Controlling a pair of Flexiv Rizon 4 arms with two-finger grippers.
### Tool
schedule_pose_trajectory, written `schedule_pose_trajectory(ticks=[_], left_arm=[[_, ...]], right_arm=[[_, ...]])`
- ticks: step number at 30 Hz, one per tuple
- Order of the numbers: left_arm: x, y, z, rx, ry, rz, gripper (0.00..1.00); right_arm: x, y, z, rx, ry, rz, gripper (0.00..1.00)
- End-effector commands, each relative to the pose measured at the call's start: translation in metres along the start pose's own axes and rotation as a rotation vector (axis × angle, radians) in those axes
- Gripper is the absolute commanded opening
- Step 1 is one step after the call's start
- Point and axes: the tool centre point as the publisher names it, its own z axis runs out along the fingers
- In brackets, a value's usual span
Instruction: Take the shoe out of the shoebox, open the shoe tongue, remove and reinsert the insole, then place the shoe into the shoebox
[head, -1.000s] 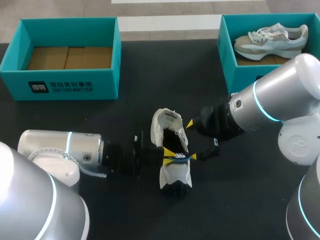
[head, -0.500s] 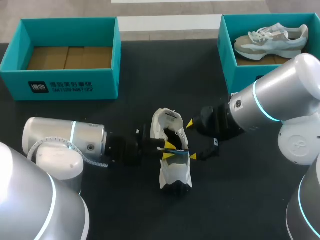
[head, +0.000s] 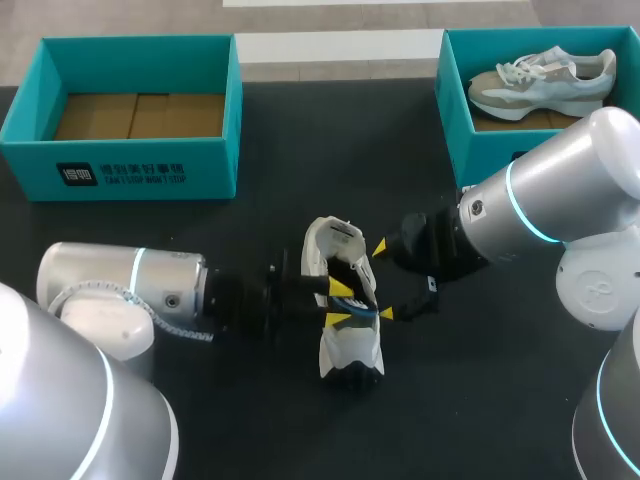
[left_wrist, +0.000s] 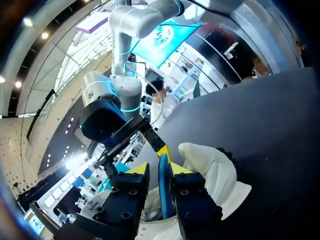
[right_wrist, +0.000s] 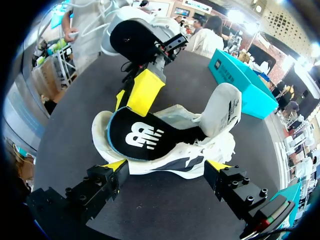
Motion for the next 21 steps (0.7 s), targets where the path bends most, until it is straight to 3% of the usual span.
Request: schedule_pose_trajectory(ticks=[1, 2, 3, 8, 13, 14, 18, 19, 21], left_arm=[[0.010, 0.004, 0.004, -0.004, 0.015, -0.016, 0.09], [0.013, 0.005, 0.005, -0.005, 0.020, -0.021, 0.01], [0.015, 0.007, 0.005, -0.007, 0.025, -0.025, 0.00], [0.024, 0.019, 0.006, -0.026, 0.050, -0.029, 0.00], [0.019, 0.021, 0.000, -0.043, 0.047, -0.033, 0.00], [0.016, 0.018, -0.002, -0.040, 0.039, -0.031, 0.06], [0.004, 0.007, -0.011, -0.029, 0.007, -0.020, 0.81], [0.001, 0.004, -0.014, -0.030, -0.006, -0.018, 0.89], [-0.004, 0.000, -0.019, -0.027, -0.016, -0.017, 0.96]], right_arm=[[0.001, 0.000, 0.000, 0.000, -0.002, 0.000, 1.00], [0.001, 0.000, 0.000, 0.000, -0.002, 0.000, 1.00], [0.001, 0.000, 0.000, 0.000, -0.002, 0.000, 1.00], [0.001, 0.000, 0.000, 0.000, -0.002, 0.000, 1.00], [0.001, 0.000, 0.000, 0.000, -0.002, 0.000, 1.00], [0.001, 0.000, 0.000, 0.000, -0.002, 0.000, 1.00], [0.001, 0.000, 0.000, 0.000, -0.002, 0.000, 1.00], [0.001, 0.000, 0.000, 0.000, -0.002, 0.000, 1.00], [0.001, 0.000, 0.000, 0.000, -0.002, 0.000, 1.00]])
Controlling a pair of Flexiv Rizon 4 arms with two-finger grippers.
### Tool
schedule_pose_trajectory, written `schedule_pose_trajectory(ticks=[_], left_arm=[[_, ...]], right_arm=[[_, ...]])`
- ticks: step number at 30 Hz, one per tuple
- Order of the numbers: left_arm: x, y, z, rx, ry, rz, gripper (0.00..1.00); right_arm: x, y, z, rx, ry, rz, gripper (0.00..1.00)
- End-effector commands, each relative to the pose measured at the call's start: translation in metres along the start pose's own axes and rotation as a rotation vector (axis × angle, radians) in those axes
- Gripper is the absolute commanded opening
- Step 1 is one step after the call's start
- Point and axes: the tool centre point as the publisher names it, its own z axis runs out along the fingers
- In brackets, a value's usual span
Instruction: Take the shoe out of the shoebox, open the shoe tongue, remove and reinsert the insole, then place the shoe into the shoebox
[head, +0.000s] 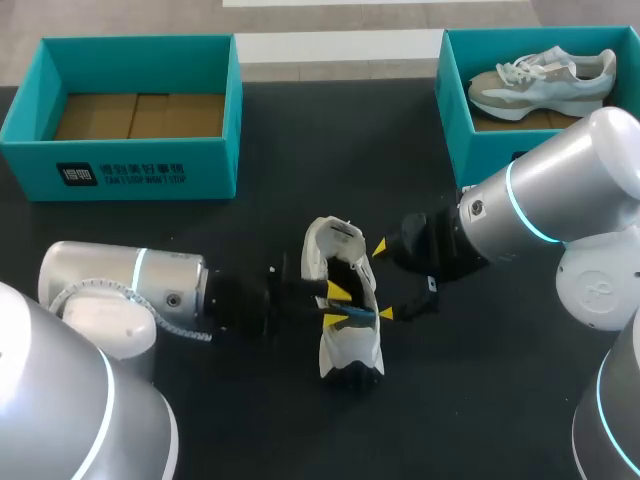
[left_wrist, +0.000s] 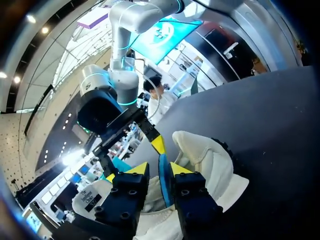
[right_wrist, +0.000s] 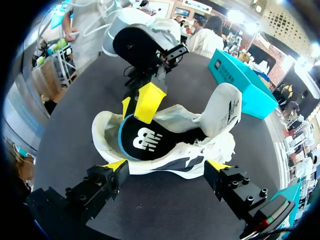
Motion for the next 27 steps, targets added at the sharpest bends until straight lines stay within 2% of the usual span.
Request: schedule_pose_trajectory(ticks=[1, 12, 15, 21, 27], left_arm=[[-0.005, -0.015, -0.019, -0.004, -0.019, 0.004, 1.00], [-0.017, -0.026, -0.025, 0.023, -0.018, 0.016, 1.00], [-0.026, -0.030, -0.027, 0.035, 0.016, 0.013, 1.00], [-0.047, -0.033, -0.035, 0.053, 0.105, 0.024, 1.00], [-0.060, -0.033, -0.038, 0.082, 0.289, 0.056, 1.00]], right_arm=[[0.001, 0.000, 0.000, 0.000, -0.002, 0.000, 1.00], [0.001, 0.000, 0.000, 0.000, -0.002, 0.000, 1.00], [0.001, 0.000, 0.000, 0.000, -0.002, 0.000, 1.00], [0.001, 0.000, 0.000, 0.000, -0.002, 0.000, 1.00], [0.001, 0.000, 0.000, 0.000, -0.002, 0.000, 1.00]])
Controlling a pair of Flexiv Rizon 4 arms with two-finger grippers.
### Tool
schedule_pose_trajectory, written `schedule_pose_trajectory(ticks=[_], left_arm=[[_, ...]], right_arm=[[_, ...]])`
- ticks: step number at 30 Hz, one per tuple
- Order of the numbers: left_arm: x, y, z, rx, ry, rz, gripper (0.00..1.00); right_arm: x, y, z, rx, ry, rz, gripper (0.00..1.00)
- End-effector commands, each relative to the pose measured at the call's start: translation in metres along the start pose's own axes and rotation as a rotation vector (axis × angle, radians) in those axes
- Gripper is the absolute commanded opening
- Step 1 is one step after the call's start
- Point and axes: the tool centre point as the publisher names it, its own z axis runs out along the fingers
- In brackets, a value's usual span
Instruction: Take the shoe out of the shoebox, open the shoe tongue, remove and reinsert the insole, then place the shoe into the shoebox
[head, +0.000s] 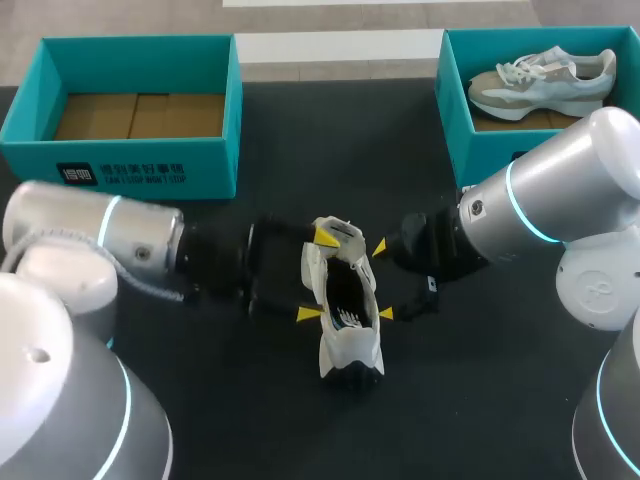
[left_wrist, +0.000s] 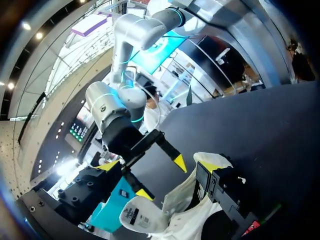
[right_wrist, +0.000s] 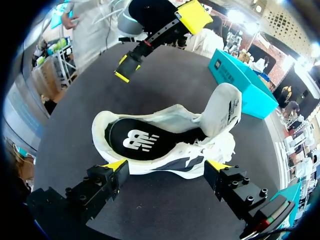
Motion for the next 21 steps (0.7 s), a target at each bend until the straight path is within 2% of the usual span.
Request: schedule_pose_trajectory(ticks=[1, 6, 13, 21], left_arm=[[-0.016, 0.008, -0.008, 0.018, 0.224, 0.012, 1.00], [-0.026, 0.018, -0.013, 0.010, 0.322, 0.029, 1.00], [-0.029, 0.030, -0.021, -0.015, 0.590, 0.025, 1.00], [-0.038, 0.031, -0.029, -0.067, 0.787, 0.042, 1.00]], right_arm=[[0.001, 0.000, 0.000, 0.000, -0.002, 0.000, 1.00], [0.001, 0.000, 0.000, 0.000, -0.002, 0.000, 1.00], [0.001, 0.000, 0.000, 0.000, -0.002, 0.000, 1.00], [-0.001, -0.019, -0.037, 0.050, -0.006, -0.013, 1.00]])
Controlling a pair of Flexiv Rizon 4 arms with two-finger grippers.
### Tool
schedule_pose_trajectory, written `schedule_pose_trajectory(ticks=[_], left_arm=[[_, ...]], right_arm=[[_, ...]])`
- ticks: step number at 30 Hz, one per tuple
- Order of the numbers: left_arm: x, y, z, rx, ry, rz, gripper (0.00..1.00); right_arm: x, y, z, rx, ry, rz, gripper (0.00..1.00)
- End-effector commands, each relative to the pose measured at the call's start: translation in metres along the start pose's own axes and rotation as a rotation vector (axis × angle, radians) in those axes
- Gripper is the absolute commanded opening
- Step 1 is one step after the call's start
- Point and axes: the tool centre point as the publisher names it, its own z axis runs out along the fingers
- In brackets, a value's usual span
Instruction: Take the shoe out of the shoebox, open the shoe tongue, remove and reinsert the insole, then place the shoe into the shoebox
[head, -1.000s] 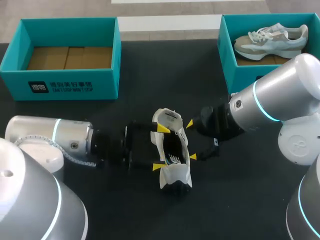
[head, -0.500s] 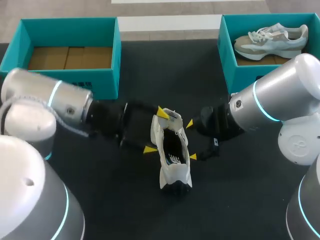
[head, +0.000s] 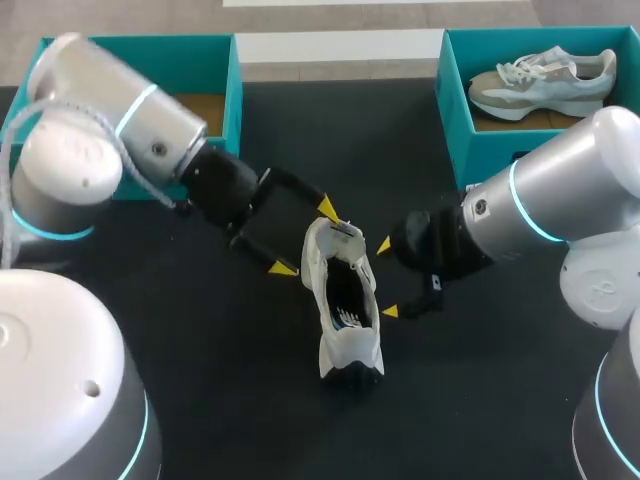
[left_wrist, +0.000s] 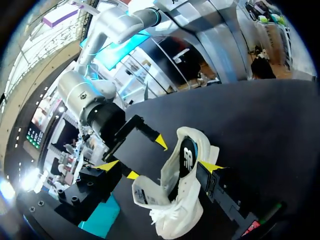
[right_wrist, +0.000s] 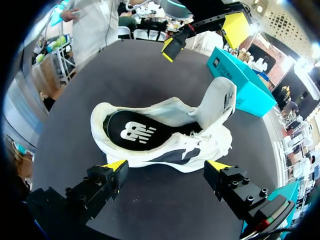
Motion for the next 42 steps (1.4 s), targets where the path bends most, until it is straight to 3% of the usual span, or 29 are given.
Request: schedule_pose_trajectory(ticks=[1, 3, 14, 17, 30, 35, 42], left_arm=[[-0.008, -0.002, -0.011, -0.019, 0.363, -0.006, 1.00], [-0.008, -0.002, -0.016, -0.020, 0.428, -0.023, 1.00], [-0.008, -0.002, -0.016, -0.020, 0.428, -0.023, 1.00], [-0.008, -0.002, -0.016, -0.020, 0.428, -0.023, 1.00], [-0.008, -0.002, -0.016, -0.020, 0.428, -0.023, 1.00], [-0.008, -0.002, -0.016, -0.020, 0.428, -0.023, 1.00], [-0.015, -0.005, -0.026, -0.066, 0.542, 0.005, 1.00]], right_arm=[[0.003, -0.010, -0.035, 0.024, 0.012, -0.003, 1.00], [0.002, -0.015, -0.045, 0.042, 0.024, 0.006, 1.00], [-0.011, -0.035, -0.090, 0.028, 0.064, 0.025, 1.00], [-0.019, -0.039, -0.101, 0.089, 0.059, 0.074, 1.00], [-0.019, -0.039, -0.101, 0.089, 0.059, 0.074, 1.00], [-0.021, -0.055, -0.143, 0.089, 0.128, 0.010, 1.00], [-0.028, -0.073, -0.187, 0.085, 0.157, 0.005, 1.00]])
